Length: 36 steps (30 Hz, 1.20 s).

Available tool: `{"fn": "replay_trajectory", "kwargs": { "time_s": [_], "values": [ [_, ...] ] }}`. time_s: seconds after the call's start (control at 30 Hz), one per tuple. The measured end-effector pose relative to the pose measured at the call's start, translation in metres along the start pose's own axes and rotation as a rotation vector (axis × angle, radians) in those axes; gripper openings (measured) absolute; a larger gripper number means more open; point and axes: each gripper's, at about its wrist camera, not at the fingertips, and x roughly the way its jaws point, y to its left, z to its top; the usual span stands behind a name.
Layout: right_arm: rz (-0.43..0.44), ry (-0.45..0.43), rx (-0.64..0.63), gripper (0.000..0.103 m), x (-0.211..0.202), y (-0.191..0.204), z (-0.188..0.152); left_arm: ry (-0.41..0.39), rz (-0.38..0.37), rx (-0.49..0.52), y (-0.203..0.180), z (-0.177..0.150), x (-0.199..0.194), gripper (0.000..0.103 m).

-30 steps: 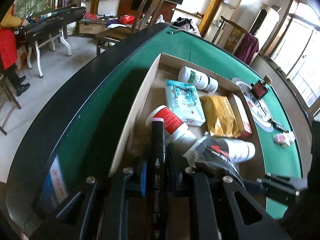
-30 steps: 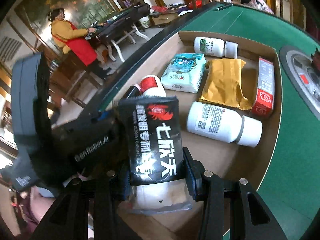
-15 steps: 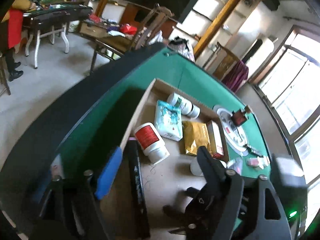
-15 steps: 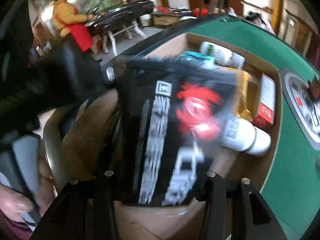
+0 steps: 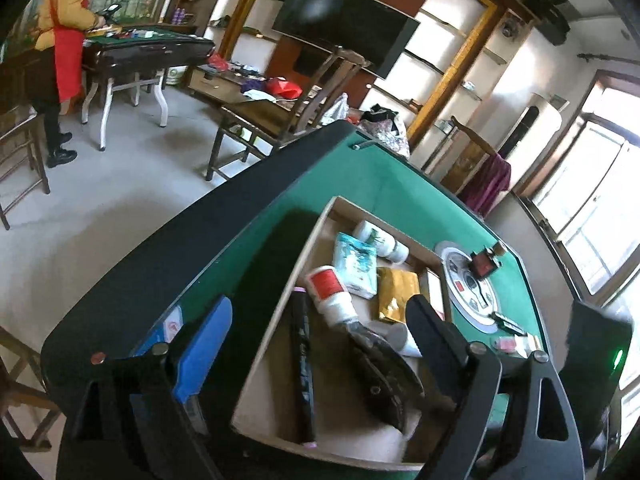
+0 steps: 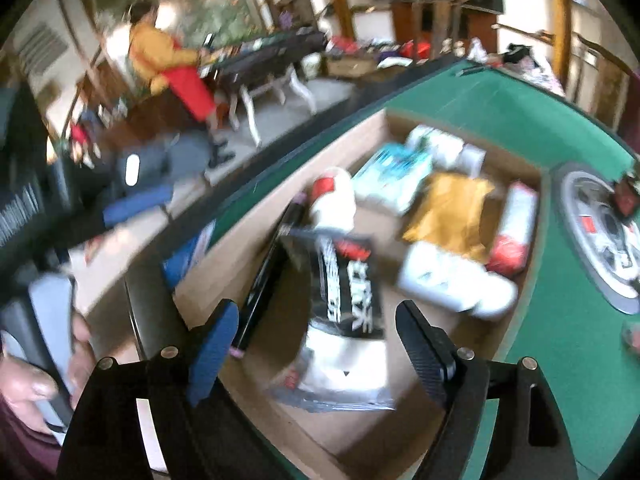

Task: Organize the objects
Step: 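Release the black marker into the box with left gripper while right releases the black snack bag, then grasp the clear bag with red item with left gripper while right moves toward white charger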

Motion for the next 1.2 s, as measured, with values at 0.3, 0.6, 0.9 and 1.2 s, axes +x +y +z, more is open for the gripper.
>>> {"fn": "replay_trajectory", "kwargs": {
  "time_s": [0.3, 0.6, 0.9, 1.2],
  "values": [
    [-0.232, -0.189, 0.292, 0.098, -0.085, -0.127, -0.019, 0.137, -0.025, 0.237, -0.078, -0.029, 0.024, 0.092],
    [-0.575, -0.299, 0.582, 0.098, -0.174, -0.269, -0.088, 0.442, -0.231, 0.38, -0.18, -0.103, 0.079, 0.092],
    [-0.64, -0.398, 0.707, 0.098, -0.201, -0.348, -0.085, 0.517, -0.28, 0.482, -0.25, -0.134, 0.095, 0.099],
    [-0.624, -0.368, 0.754, 0.098, -0.194, -0.375, -0.1, 0.322, -0.307, 0.807, -0.324, -0.142, 0.134, 0.099]
  ]
}}
